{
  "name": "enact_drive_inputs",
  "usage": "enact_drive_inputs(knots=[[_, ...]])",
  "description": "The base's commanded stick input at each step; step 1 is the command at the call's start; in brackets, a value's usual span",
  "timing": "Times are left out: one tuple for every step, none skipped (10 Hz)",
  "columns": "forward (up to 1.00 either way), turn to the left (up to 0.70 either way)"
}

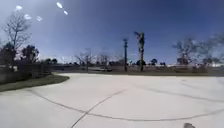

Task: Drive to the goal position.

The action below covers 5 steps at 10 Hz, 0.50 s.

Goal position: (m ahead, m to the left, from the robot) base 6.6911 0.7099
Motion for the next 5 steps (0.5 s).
enact_drive_inputs(knots=[[0.7, 0.0], [0.7, 0.0], [0.7, 0.0], [0.7, 0.0], [0.7, 0.0]])
